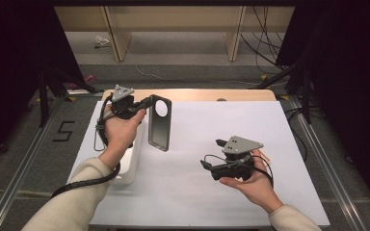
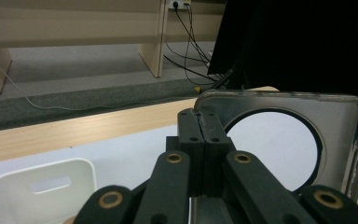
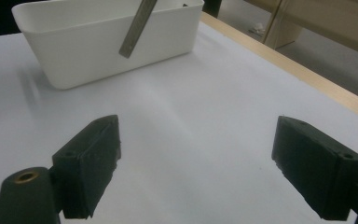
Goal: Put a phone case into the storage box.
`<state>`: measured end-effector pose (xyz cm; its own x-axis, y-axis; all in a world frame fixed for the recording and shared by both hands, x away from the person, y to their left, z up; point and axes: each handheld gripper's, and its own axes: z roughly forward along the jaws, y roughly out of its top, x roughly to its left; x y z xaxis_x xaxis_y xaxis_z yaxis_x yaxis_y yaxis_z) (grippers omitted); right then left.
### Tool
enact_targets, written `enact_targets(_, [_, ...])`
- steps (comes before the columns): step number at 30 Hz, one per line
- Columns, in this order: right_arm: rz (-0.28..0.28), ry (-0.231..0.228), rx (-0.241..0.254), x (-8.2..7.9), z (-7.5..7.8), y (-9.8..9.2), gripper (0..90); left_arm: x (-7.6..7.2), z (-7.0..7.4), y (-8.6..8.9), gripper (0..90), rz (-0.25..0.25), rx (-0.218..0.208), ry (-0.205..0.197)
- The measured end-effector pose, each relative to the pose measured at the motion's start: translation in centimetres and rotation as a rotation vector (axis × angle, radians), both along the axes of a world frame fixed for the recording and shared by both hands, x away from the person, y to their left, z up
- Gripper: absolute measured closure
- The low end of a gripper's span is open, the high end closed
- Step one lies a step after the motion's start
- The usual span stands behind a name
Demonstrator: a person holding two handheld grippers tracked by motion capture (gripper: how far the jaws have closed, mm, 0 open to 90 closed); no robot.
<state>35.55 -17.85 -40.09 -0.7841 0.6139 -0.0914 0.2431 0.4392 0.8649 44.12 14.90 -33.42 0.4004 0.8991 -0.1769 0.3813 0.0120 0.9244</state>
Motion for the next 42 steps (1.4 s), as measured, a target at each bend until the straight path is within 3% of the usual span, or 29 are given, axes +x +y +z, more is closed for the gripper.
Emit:
enact_targets(8, [-0.026,0.016,0.017,0.2,-0.1,-0.5,16.3,0.6,0.7,1.2,89.1,0.036,0.0,-0.017])
enact_targets(21, [-0.024,0.026,0.032,0.3,-0.2,-0.8,16.2,1.3,1.5,2.9,89.1,0.087,0.007,-0.041])
enact_targets(42, [-0.035,0.052,0.073,0.5,-0.4,-1.0,16.2,3.2,1.7,5.3,89.1,0.167,0.042,-0.055])
